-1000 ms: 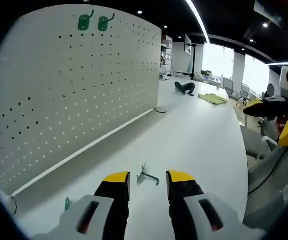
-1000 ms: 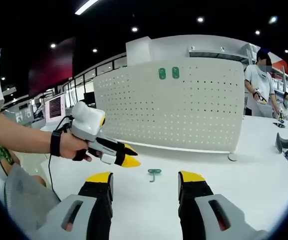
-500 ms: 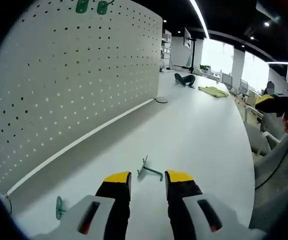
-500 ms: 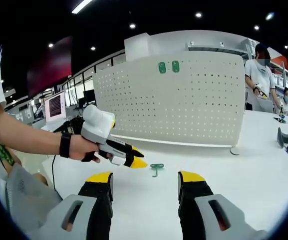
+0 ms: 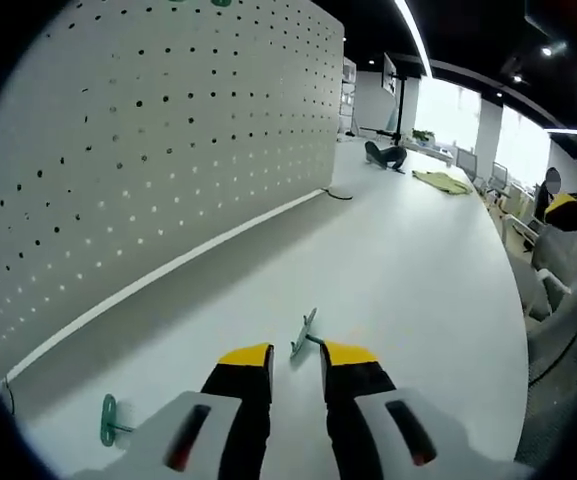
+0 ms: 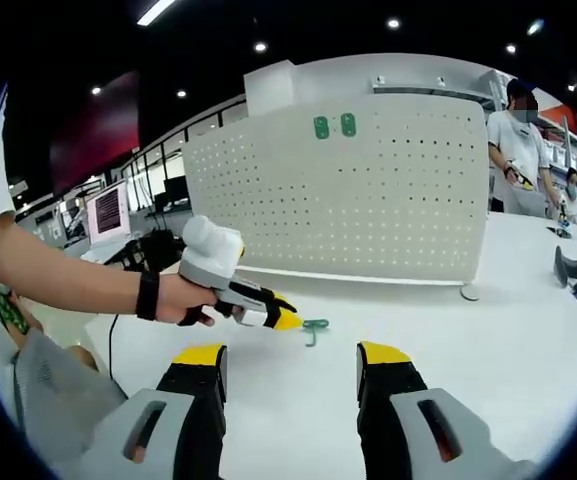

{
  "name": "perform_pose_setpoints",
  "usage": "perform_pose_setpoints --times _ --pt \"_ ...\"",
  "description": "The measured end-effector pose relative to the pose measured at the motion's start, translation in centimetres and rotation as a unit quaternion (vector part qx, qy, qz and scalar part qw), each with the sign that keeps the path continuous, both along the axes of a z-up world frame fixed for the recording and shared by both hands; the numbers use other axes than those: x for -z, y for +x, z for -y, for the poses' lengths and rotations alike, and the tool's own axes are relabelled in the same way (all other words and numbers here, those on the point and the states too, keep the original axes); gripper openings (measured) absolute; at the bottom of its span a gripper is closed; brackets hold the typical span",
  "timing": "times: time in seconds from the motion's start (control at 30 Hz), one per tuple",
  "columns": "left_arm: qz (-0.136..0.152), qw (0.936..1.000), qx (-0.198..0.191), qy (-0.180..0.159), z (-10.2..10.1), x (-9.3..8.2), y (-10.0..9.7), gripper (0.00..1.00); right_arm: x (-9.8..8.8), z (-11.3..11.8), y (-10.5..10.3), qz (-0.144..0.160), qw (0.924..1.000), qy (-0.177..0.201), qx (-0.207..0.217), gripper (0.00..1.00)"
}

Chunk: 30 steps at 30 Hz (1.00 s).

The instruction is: Insert the hook assembly into the mounting plate slot until the hook locks in place.

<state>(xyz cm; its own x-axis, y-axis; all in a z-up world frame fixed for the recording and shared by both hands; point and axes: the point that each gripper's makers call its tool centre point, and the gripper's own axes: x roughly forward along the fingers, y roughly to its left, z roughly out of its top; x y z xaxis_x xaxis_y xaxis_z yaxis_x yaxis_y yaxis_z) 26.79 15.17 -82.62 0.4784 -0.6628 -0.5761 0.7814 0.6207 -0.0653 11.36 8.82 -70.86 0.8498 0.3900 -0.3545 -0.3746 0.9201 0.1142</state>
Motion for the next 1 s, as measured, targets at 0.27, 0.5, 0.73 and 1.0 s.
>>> perform_pose_setpoints --times 0.27,0.5,0.73,1.0 --pt "-0.014 0.9998 -0.01 0.005 -0.2 1.4 0.1 0.13 0.2 0.4 -0.2 -0.007 0.9999 0.004 0.008 0.53" --pt "-0.012 0.9999 -0.006 0.001 0.2 1.6 0.3 0.12 0.7 0.2 -0.4 -0.015 0.9999 -0.001 0.006 0.53" --pt "-0.015 0.9999 -0.002 -0.004 0.8 2.0 0.4 0.1 0.8 0.4 -0.4 -0.02 0.9998 -0.001 0.009 0.53" --pt "-0.012 0.9999 0.002 -0.002 1.0 2.2 0.5 0.05 1.1 1.0 -0.6 -0.024 0.9996 -0.002 0.014 0.52"
